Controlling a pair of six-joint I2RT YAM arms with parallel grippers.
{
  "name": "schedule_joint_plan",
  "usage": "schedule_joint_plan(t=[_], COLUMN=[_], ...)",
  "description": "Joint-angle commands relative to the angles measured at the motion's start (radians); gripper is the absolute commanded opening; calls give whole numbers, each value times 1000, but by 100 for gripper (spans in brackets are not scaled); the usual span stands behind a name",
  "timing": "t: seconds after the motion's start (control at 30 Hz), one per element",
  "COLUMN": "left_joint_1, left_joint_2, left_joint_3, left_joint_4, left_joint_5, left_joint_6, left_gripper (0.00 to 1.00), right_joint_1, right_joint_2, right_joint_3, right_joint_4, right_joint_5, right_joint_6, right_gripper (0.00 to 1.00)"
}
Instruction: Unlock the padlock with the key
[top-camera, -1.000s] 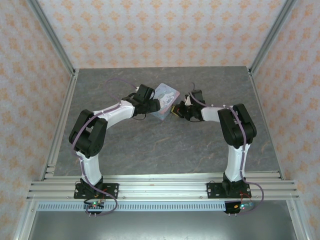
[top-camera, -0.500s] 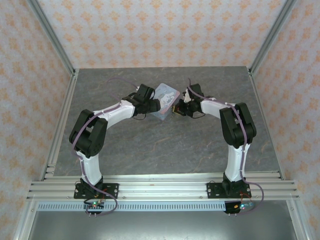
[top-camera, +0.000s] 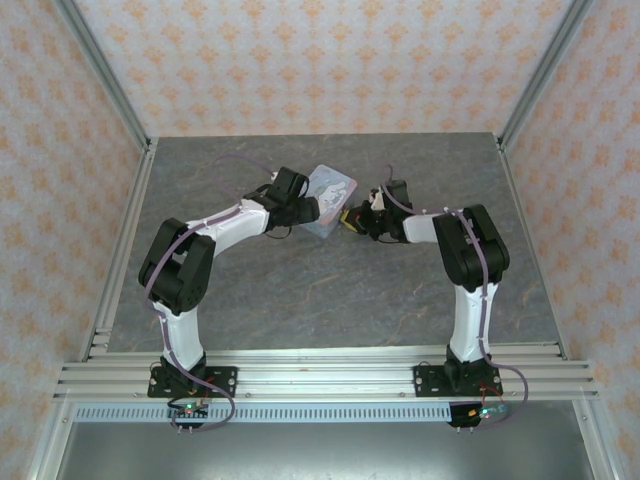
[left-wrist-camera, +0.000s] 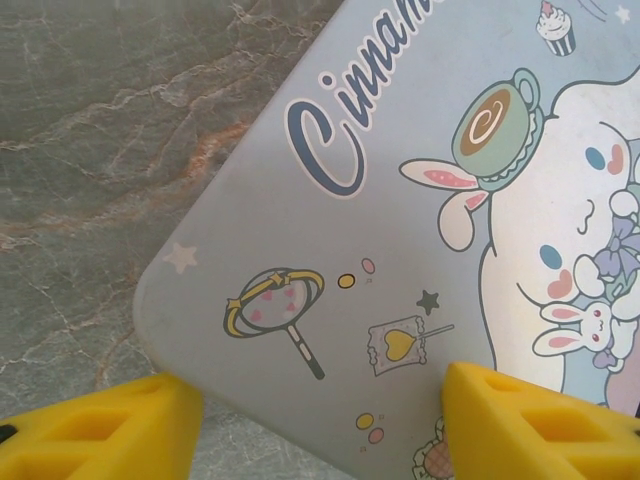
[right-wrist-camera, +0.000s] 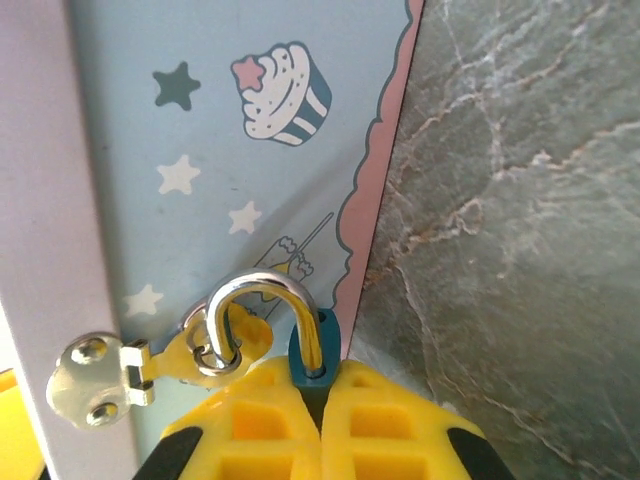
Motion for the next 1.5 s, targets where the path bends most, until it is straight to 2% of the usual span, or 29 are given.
schedule_joint_plan(t=[0.0, 0.3, 0.53, 0.67, 1.0, 1.43, 1.47], left_joint_1=[-9, -9, -9, -9, -9, -10, -11], left_joint_2=[93, 102, 109, 109, 55, -109, -122], left_joint_3=[-58, -58, -70, -71, -62, -59, -62], left_joint_4=[-211, -214, -205, -204, -186, -186, -185], left_joint_5=[0, 1, 7, 11, 55, 118, 123], left_joint_6=[35, 39, 35, 33, 34, 24, -6], left_gripper=[63, 62, 60, 61, 70, 75, 76], right_joint_1=[-6, -75, -82, -86, -107, -108, -108], right_joint_2=[38, 24, 54, 40, -125, -348, -357], right_joint_3=[-11, 62, 139, 140, -106, -346, -361], right_joint_4=[31, -92, -119, -184, -122, -249, -256], right_joint_5=[8, -2, -24, -15, 12, 144, 149], right_joint_6=[51, -10, 5, -51, -25, -42, -41], right_gripper=[0, 0, 0, 0, 0, 0, 0])
